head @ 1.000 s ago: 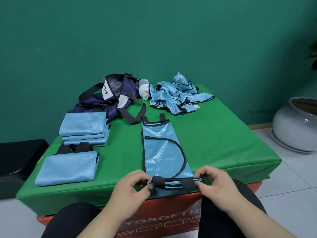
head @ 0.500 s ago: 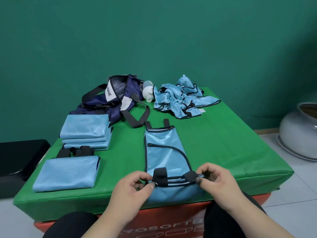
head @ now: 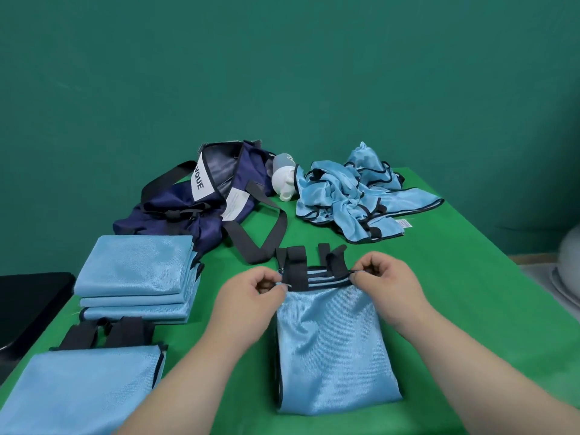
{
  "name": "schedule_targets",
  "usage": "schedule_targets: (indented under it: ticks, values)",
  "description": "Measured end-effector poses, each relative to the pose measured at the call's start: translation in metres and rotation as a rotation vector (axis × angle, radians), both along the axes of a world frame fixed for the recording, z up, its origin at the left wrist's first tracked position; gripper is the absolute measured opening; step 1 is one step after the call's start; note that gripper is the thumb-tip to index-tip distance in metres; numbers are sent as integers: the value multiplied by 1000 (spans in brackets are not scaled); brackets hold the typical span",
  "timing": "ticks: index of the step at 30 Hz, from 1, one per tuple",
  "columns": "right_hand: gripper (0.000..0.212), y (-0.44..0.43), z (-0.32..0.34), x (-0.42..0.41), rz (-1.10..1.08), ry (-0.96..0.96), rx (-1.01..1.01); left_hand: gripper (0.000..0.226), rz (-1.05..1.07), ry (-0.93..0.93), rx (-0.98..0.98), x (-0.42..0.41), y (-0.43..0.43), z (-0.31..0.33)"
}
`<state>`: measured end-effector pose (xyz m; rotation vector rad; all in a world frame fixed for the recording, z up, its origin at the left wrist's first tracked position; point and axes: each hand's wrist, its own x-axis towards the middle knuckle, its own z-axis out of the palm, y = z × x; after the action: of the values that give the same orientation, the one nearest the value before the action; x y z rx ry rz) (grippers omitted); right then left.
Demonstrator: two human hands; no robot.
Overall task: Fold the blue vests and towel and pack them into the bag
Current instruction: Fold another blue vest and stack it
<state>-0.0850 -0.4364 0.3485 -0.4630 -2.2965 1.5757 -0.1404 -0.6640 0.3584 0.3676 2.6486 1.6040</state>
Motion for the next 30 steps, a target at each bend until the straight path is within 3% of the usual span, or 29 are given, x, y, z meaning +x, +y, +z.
schedule_targets:
  ticks: [6,8,12,15,17,21,25,27,30]
  values:
    - [6,14,-24,-62,-72,-194,219,4,-23,5,-254,-66,24,-24]
    - [11,15,-31,-68,-63,-225,343,17,-3,104,-345,-75,25,-31]
    - [29,15,-30,-51,-108,-76,463,16,-2,351,-281,-52,18,-32]
    - [22,7,-31,-36,-104,84,545,12,-235,551,-274,-32,17,-36]
    - [16,1,-35,-33,-55,124,594,18,-422,612,-417,-33,18,-45]
    - [28,-3,-34,-31,-4,113,666,47,-546,549,-701,-44,21,-54]
    - [32,-1,-39,-32,185,113,919,62,-545,528,-777,-47,22,-52]
    - [43,1,-44,-35,294,11,1035,69,-524,498,-788,-45,21,-54]
    - [66,7,-48,-39,393,-161,1025,73,-519,460,-810,-43,19,-63]
